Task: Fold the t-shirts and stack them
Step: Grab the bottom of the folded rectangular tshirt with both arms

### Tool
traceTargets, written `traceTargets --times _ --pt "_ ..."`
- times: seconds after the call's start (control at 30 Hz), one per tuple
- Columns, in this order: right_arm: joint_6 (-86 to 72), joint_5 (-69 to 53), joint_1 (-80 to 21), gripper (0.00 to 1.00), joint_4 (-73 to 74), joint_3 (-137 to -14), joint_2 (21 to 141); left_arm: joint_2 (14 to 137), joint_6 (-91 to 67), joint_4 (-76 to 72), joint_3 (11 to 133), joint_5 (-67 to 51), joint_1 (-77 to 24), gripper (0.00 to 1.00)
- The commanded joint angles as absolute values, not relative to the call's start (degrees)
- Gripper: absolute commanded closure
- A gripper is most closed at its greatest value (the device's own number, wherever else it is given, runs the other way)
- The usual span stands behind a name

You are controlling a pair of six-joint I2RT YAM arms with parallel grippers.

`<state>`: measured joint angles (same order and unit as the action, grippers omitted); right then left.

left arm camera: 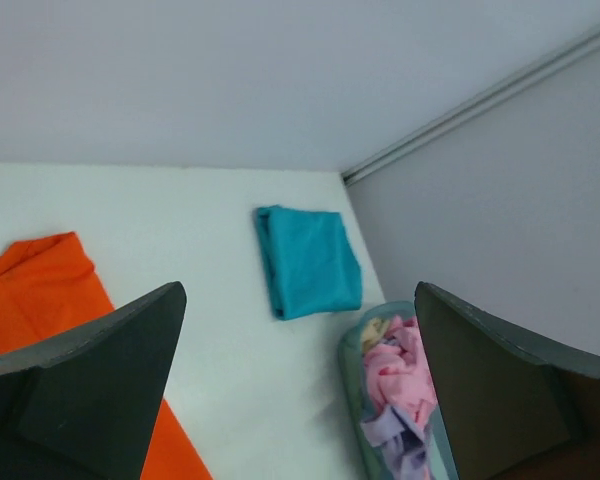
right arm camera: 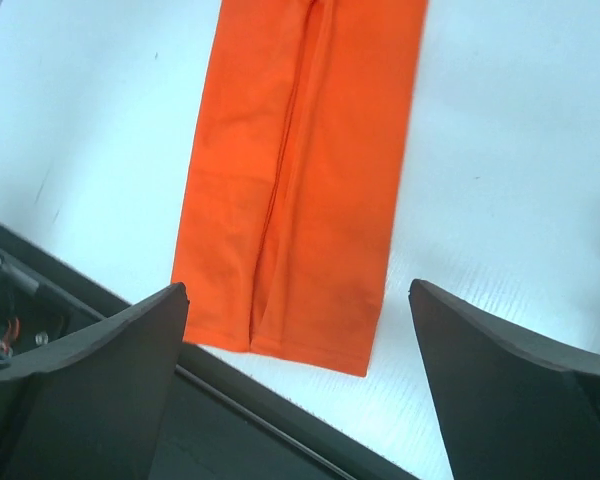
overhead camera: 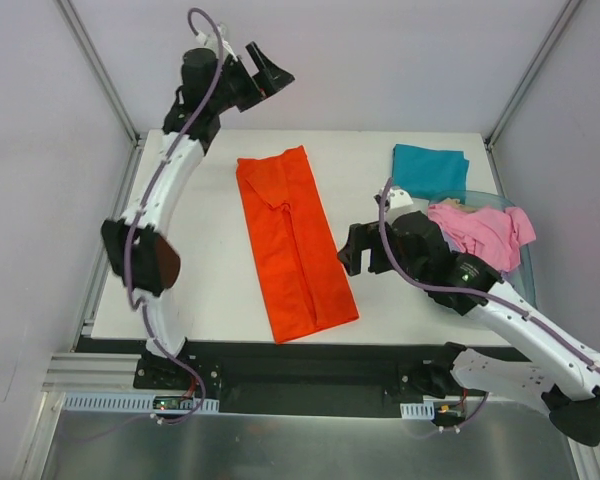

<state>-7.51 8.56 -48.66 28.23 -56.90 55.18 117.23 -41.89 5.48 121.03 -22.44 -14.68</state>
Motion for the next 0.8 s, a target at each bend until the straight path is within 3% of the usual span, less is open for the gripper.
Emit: traceTargets --times 0.0,0.27,0.37,0.6,0.77 --pt "-12.1 10.2 -48.1 0.03 26.5 -57.2 57.4 94.5 -34.0 6.0 104.2 -22.1 -16.4 0.01" --pt "-12.7 11.8 -48.1 0.03 29.9 -49.8 53.8 59.8 -39.8 12.5 60.4 -12.6 -21.3 0.01" --pt "-14.6 10.3 -48.0 0.03 31.0 -46.2 53.9 51.6 -45.5 16.7 49.2 -12.7 -24.8 0.01" --pt "-17.2 6.9 -47.6 0.03 32.0 -41.5 56.7 51.7 -55.0 23.4 36.5 -15.7 -36.3 0.01" --pt "-19.2 7.4 -46.7 0.02 33.7 -41.9 59.8 60.3 -58.8 23.6 36.4 -15.1 -44.6 0.13"
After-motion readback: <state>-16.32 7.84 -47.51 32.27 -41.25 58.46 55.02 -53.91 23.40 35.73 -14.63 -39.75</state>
